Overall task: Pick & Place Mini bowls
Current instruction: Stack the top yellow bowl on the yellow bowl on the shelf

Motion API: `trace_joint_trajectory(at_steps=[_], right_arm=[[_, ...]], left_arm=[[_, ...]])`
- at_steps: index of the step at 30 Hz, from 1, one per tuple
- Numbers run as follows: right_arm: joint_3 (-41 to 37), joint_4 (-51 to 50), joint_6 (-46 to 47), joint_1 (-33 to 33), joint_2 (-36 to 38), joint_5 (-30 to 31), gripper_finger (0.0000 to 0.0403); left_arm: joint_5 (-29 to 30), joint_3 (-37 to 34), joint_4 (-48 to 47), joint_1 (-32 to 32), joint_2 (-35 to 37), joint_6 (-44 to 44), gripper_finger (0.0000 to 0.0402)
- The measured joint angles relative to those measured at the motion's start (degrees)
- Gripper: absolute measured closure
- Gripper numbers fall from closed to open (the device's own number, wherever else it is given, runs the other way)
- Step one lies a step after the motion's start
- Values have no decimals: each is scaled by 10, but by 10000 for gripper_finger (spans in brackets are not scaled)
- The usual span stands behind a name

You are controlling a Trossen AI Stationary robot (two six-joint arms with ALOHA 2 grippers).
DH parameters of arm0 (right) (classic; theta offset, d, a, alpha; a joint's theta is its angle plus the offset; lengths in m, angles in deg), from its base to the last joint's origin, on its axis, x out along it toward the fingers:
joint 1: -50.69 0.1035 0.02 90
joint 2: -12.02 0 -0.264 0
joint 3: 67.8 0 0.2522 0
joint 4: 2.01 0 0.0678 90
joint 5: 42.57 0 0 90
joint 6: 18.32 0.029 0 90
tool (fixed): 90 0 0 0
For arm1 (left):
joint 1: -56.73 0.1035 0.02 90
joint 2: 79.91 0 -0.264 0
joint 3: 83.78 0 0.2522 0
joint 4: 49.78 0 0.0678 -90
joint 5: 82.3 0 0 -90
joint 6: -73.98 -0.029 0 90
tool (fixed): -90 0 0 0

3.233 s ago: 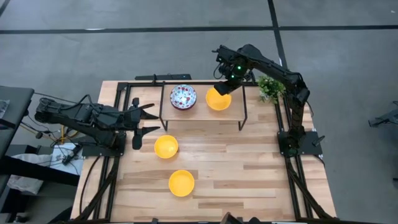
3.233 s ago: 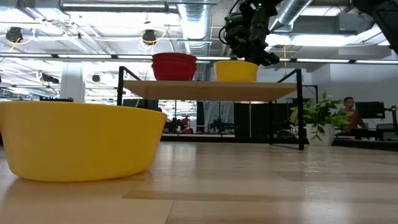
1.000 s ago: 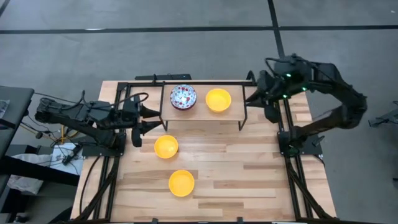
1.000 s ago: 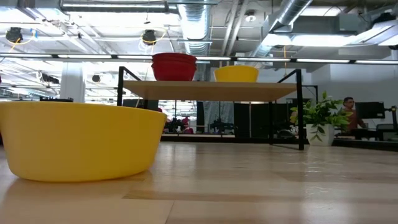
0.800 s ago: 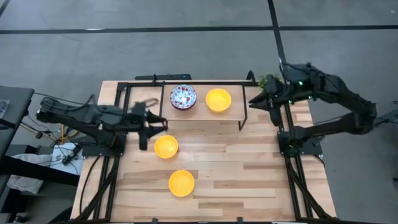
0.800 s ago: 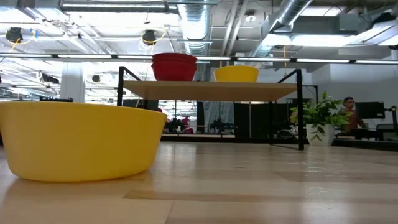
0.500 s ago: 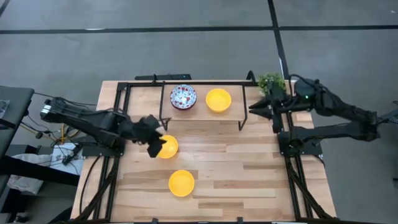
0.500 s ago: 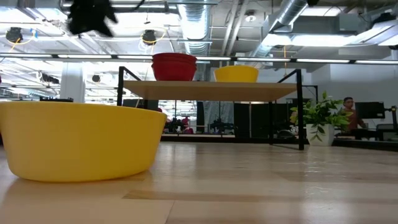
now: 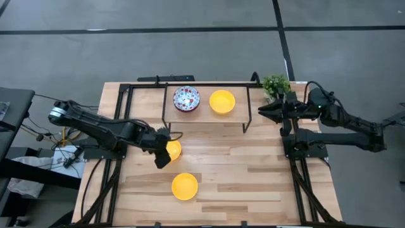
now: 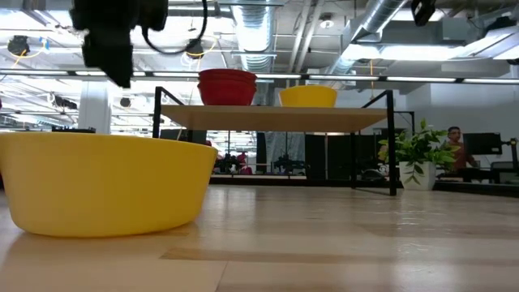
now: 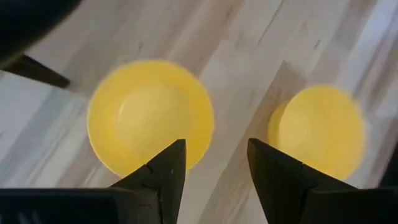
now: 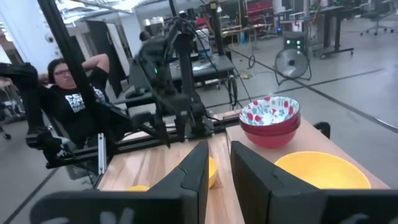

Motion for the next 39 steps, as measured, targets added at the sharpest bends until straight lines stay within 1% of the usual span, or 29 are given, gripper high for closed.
trace_joint_trajectory(at_steps=[7,10,15,19,23,27,29,34,39], right_arm=[[-1,-1,1,0,4,1,345],[-1,-1,7,0,3,1,345],[-1,-2,15,0,3,1,345],[-1,-3,15,0,3,1,345],[-1,-4,15,0,3,1,345],[-1,-5,15,0,3,3,345],[-1,-5,15,0,3,3,345],[-1,-5,23,0,3,4,345],[-1,-6,30,0,3,5,345]], left_arm=[[-52,-29,-6,-1,-72,-82,231],[-58,-40,-4,-9,-90,-110,231],[-54,-50,6,-28,-110,-172,231],[-11,-60,12,-39,-121,-228,231],[8,-69,15,-37,-123,-238,231],[1,-69,25,-37,-123,-239,231],[-6,-69,31,-37,-123,-255,233],[-9,-88,72,-37,-123,-311,253],[-9,-97,78,-37,-123,-316,288]])
